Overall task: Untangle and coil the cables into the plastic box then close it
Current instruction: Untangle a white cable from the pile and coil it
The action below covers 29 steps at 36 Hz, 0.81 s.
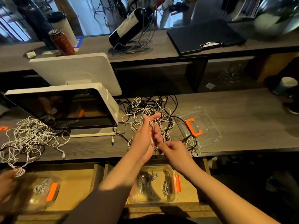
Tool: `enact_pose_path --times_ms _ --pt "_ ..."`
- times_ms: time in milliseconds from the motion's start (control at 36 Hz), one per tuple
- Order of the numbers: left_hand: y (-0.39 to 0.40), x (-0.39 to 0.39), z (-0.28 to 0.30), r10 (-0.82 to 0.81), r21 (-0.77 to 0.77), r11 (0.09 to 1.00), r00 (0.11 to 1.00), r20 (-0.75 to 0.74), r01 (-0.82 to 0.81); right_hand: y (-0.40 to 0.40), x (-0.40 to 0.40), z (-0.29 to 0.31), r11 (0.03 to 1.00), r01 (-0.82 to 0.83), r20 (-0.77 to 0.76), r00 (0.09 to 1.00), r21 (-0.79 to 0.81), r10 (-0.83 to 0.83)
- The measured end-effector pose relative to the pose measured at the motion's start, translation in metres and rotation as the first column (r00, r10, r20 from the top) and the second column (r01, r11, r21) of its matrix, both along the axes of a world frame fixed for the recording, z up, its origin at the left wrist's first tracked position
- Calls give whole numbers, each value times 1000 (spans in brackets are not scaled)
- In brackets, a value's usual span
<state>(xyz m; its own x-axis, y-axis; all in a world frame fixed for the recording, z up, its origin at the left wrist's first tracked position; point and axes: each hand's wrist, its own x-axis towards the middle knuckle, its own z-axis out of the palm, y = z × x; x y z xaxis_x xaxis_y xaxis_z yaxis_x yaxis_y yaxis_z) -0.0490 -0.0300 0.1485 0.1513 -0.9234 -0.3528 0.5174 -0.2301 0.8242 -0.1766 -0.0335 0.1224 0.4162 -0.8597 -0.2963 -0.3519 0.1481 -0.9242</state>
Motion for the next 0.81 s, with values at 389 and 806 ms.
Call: enact_pose_path --times_ms 389,806 --pt "-22 -20 -22 78 54 995 991 107 -84 -1 -23 -2 914 -388 -389 865 -116 317" --pt "-22 -31 -34 -423 398 879 812 402 262 -20 -44 12 827 -429 -242 901 -364 361"
